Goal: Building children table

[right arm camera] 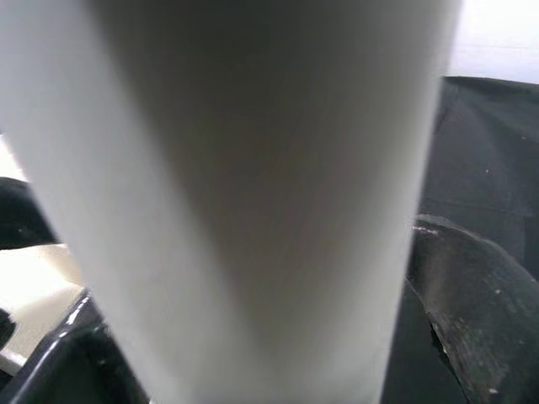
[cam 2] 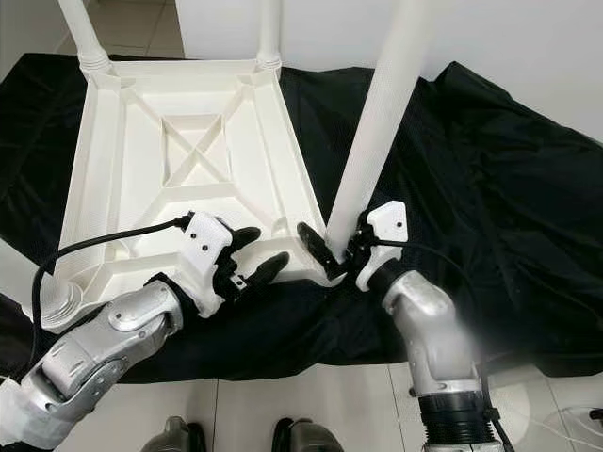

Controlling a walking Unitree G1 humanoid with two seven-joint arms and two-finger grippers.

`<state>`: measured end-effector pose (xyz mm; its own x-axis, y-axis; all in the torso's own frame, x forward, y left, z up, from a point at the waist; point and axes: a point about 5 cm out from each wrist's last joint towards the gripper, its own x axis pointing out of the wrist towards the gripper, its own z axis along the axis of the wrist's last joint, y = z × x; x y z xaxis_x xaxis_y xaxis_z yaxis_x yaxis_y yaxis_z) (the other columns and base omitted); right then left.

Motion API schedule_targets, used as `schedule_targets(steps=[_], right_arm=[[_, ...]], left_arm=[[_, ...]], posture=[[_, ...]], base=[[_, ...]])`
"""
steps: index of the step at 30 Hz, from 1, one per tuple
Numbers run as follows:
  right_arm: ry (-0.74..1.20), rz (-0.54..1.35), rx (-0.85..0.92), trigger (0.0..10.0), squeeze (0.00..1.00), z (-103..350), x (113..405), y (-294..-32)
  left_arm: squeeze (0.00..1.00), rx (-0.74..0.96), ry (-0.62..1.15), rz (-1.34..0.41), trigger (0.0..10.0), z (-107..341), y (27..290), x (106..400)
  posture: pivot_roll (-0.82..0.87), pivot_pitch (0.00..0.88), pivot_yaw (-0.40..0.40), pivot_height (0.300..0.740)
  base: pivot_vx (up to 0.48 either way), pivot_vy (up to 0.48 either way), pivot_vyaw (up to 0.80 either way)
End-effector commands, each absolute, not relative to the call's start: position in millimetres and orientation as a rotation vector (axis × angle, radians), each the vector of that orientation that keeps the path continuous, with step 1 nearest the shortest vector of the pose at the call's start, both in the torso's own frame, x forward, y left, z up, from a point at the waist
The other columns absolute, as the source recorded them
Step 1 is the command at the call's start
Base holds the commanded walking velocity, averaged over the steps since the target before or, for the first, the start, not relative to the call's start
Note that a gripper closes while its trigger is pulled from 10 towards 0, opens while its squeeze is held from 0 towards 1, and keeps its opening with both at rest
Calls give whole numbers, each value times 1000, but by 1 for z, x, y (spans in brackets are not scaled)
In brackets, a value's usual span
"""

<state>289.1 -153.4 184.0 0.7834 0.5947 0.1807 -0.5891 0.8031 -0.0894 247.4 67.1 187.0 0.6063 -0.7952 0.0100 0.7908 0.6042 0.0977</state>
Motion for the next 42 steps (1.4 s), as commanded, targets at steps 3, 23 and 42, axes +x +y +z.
schedule_targets(steps=[3,23,42], right_arm=[[-198,685,-35,10000,0,185,291,-156],[-143,707,-72,4549,0,174,293,-166],[-123,94,99,10000,0,162,272,-141]], left_arm=[[0,78,-15,-1186,10000,185,61,229],[0,127,9,-1192,10000,178,63,227],[0,111,-7,-1162,10000,174,58,231]], posture=[[-42,187,-73,740],[-44,158,-81,740],[-62,145,-88,740]], base=[[0,0,0],[0,0,0],[0,0,0]])
